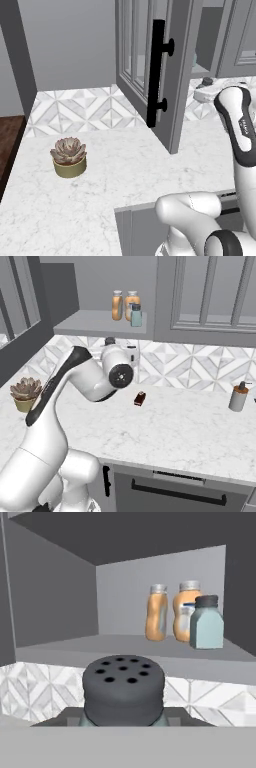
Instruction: Put the shaker and condiment bottle from the counter next to their counterparts in the cabinet.
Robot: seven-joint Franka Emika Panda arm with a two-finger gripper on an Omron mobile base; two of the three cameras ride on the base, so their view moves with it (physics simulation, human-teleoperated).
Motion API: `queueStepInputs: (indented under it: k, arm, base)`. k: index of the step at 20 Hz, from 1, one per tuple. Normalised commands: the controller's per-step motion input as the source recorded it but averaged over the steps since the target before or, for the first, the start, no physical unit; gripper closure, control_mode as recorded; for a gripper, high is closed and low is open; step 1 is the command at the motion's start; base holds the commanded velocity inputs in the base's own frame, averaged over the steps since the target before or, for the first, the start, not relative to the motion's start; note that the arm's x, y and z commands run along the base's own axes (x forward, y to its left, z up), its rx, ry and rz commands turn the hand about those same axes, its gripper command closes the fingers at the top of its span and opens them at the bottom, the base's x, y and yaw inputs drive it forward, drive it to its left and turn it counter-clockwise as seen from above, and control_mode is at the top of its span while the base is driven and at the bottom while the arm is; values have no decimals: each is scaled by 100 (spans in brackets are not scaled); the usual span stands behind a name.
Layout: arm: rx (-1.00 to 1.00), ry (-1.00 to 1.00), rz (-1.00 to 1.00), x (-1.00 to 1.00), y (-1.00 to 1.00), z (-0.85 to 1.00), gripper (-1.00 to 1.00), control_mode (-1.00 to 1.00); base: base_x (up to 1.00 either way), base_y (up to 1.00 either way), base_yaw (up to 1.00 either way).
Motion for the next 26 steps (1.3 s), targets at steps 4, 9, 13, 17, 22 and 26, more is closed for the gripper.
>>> queueStepInputs:
  k: [4, 9, 13, 17, 22, 26]
  arm:
    - [-3, 0, -21, -2, -15, 84, 100, -100]
    - [-7, 3, -17, -7, -5, 71, 100, -100]
    - [0, 0, 2, 0, 4, 6, 100, -100]
    - [0, 0, -3, 22, 3, 1, 100, -100]
    - [0, 8, -11, 49, 17, 0, 100, -100]
    - [0, 8, -16, 67, 34, -8, 100, -100]
  base:
    - [0, 0, 0]
    - [0, 0, 0]
    - [0, 0, 0]
    - [0, 0, 0]
    - [0, 0, 0]
    - [0, 0, 0]
